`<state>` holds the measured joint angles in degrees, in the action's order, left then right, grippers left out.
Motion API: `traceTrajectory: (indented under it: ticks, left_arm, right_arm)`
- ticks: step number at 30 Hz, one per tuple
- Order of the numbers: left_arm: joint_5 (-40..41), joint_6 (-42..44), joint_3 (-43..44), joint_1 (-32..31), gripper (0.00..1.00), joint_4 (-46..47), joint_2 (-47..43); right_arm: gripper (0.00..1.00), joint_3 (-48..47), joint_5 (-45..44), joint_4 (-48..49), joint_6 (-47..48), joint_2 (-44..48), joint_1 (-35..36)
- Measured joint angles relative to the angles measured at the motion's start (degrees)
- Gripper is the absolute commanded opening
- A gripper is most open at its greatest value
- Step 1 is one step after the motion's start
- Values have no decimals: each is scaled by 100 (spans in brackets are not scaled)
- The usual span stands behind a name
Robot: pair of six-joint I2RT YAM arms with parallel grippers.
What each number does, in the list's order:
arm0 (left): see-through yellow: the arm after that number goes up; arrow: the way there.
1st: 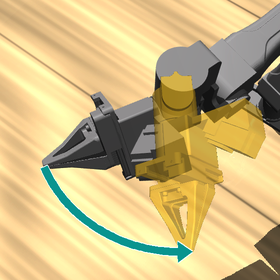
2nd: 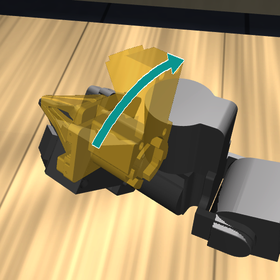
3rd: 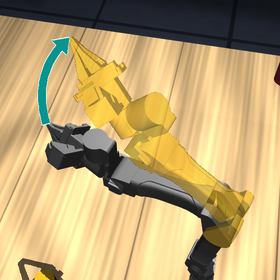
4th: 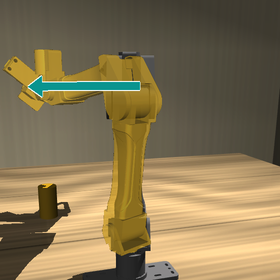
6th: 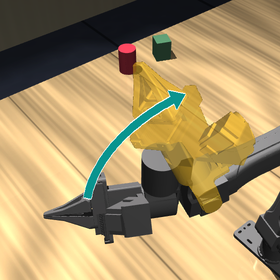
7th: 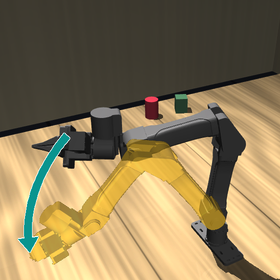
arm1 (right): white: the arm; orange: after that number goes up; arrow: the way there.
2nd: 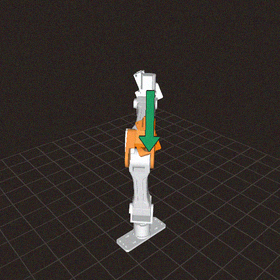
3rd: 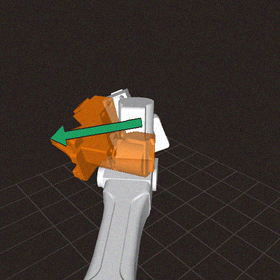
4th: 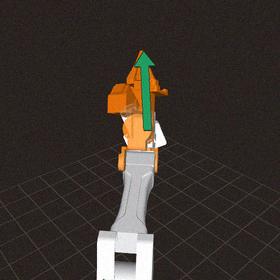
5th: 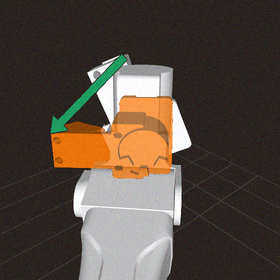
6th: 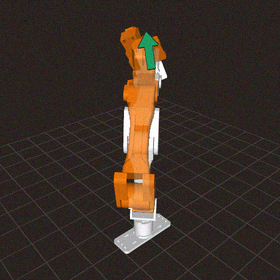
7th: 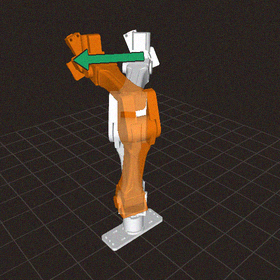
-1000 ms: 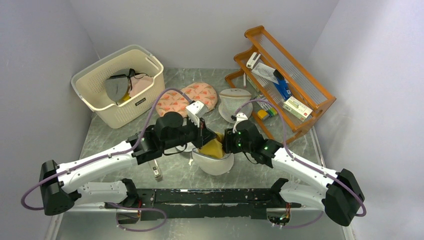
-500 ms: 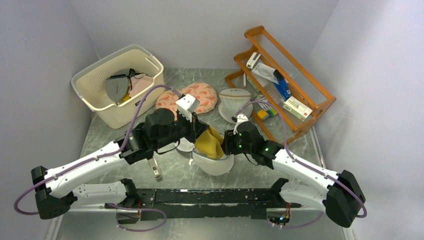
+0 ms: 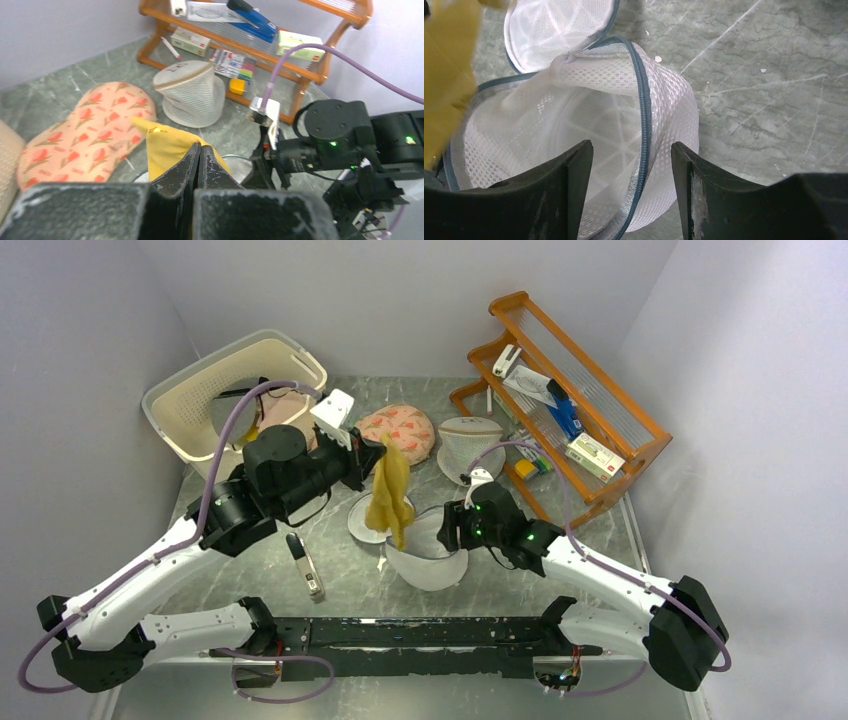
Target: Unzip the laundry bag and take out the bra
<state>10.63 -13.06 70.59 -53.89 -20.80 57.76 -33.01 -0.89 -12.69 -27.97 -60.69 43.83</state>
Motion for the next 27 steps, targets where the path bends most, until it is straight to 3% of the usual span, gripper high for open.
traceTrajectory:
  ticks: [12,21,27]
  left_arm:
    - [-90,667,1104,1176,7,-280,647]
    - [-518,715,1436,1294,7,-212,769]
    - [-339,730,1707,1412,7,-227,1097]
  right_arm:
    - [67,-31,-39,-4,17,0,0]
    - [67,-33,-81,0,13,0,0]
    - [76,-107,-87,-2,17,-11,0]
